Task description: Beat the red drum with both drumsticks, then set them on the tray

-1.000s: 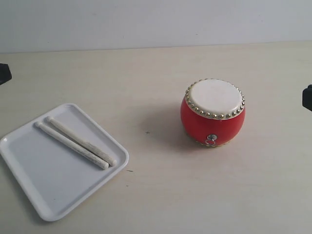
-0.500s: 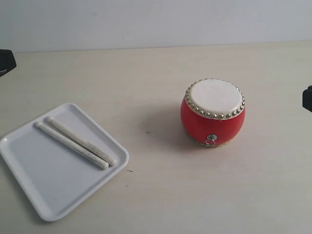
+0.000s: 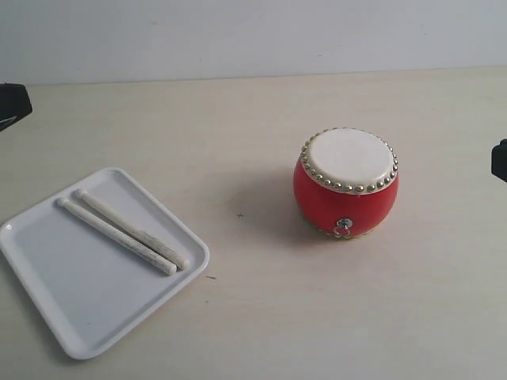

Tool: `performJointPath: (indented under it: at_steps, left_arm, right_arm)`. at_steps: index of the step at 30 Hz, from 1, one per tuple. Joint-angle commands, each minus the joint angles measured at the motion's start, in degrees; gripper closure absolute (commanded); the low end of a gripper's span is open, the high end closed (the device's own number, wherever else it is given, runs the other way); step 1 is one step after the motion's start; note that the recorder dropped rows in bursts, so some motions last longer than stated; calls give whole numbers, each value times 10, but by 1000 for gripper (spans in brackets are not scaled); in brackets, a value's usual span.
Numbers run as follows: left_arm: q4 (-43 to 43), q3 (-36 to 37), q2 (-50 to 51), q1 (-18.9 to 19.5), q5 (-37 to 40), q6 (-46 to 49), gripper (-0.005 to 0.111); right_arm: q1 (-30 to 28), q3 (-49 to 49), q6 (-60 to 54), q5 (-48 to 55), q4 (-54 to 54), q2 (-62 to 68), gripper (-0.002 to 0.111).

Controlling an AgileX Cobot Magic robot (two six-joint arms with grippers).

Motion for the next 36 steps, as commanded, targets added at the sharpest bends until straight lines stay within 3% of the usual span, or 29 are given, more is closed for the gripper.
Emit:
performJointPath:
  at_steps: [1,7,12,24,36]
  left_arm:
    - [5,-2,-3,-5,-6,11,107]
    - [16,29,-26,-2,-65,16,107]
    - [10,103,-103,57,-72,12,107]
    - [25,258,-407,184,-73,14,107]
    - [12,265,-428,180,-77,13,107]
  right_arm:
    - [-3,3,0,-5,-2,-1,108]
    - [-3,3,0,-5,-4,-1,108]
    - [-3,3,0,-5,-5,-1,108]
    - [-3,3,0,-5,-5,-1,108]
    - [-3,3,0,-6,-5,-1,108]
